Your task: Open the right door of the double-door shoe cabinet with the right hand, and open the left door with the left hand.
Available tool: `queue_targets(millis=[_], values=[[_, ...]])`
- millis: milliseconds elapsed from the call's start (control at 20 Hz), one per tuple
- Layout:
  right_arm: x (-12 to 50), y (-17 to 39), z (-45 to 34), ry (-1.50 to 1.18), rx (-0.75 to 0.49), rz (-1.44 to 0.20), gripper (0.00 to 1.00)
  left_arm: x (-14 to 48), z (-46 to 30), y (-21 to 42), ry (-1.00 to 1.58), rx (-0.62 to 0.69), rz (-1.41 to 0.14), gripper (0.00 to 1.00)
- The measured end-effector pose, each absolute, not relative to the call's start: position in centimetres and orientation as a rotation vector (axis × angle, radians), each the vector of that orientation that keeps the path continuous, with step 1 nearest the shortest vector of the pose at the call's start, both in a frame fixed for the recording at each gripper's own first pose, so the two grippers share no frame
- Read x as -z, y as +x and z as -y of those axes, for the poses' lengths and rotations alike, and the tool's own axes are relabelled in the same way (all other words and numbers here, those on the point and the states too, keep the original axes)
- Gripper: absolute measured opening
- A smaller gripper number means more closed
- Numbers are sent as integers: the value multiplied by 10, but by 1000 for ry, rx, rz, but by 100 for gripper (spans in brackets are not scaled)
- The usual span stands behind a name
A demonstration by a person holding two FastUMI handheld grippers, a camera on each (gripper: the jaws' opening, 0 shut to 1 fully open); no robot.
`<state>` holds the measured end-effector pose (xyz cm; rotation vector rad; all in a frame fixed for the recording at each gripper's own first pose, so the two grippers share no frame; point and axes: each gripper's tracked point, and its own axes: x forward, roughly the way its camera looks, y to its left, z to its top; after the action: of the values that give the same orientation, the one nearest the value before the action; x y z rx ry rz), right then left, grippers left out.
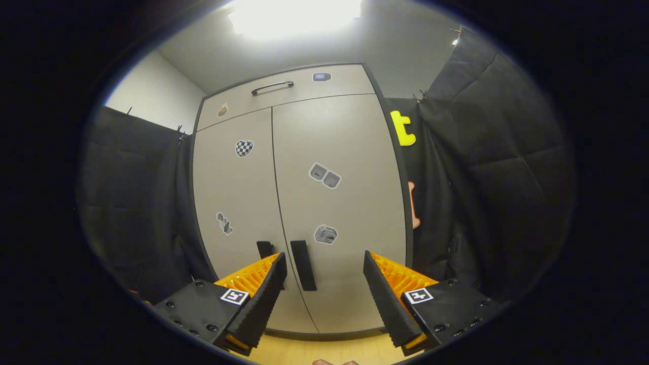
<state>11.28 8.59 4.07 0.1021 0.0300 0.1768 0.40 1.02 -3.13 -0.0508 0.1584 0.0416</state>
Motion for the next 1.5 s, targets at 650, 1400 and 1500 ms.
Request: queue_targets(millis=[650, 1400, 1500], values=[[23, 213, -146, -27, -182, -150, 98, 45, -28, -7, -7, -106, -193, 99], [52, 253, -155, 5, -133, -209, 34, 56, -49, -21, 13, -161, -221, 98], [52, 253, -157, -14, -155, -199, 17, 58, -47, -22, 18, -154, -226, 98]])
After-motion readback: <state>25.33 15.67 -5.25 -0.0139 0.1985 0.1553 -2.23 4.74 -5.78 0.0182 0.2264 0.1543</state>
